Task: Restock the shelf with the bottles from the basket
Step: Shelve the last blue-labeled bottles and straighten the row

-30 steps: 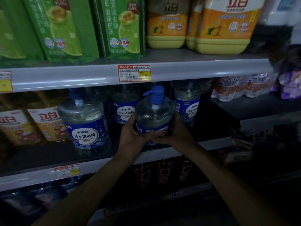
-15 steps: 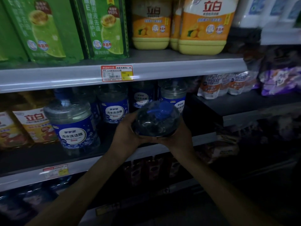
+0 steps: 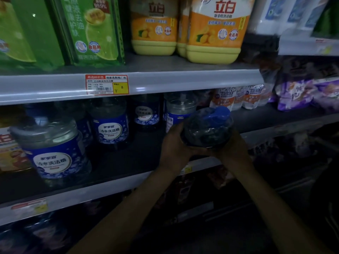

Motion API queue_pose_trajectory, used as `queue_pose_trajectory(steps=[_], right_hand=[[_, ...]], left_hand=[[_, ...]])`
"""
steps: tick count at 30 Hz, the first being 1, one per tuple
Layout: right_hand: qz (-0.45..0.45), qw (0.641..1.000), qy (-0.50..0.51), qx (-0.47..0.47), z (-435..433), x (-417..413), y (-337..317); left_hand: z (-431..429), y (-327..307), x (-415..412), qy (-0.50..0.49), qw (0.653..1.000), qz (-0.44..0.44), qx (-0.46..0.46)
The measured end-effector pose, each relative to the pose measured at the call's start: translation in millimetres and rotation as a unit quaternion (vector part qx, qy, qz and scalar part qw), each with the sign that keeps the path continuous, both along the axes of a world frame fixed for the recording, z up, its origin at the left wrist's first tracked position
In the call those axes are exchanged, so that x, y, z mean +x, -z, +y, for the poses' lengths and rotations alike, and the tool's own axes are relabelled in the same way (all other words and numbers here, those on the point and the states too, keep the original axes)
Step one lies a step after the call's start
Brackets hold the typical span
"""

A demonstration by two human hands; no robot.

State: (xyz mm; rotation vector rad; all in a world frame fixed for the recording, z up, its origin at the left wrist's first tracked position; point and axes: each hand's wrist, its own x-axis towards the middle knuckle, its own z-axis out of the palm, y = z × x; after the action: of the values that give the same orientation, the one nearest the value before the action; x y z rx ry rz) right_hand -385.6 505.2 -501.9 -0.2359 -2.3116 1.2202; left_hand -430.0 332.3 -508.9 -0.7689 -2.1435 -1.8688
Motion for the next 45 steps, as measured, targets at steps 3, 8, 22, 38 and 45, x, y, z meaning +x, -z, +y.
queue_pose_trajectory(steps=[3,8,22,38,45], right_hand=[[-0.037,0.999,-0.007,0.033,16,-12,2],[-0.076,0.996,-0.043,0.024,33,-27,1],[-0.052,0.986,-0.129,-0.097,31,-34,2],[-0.046,0.991,-0.077,-0.102,7,-32,12],[-0.09,0.995,0.036,0.031,-29,5,23]], left_hand=[[17,10,-9,-0.005,0.999,-0.032,0.018],[36,17,-20,-0.027,0.998,-0.044,0.027],[46,8,-18,-0.063,0.997,-0.052,0.006],[30,25,-19,-0.042,0.997,-0.052,-0.048],[-25,18,-12,-0.054,0.988,-0.081,-0.118]])
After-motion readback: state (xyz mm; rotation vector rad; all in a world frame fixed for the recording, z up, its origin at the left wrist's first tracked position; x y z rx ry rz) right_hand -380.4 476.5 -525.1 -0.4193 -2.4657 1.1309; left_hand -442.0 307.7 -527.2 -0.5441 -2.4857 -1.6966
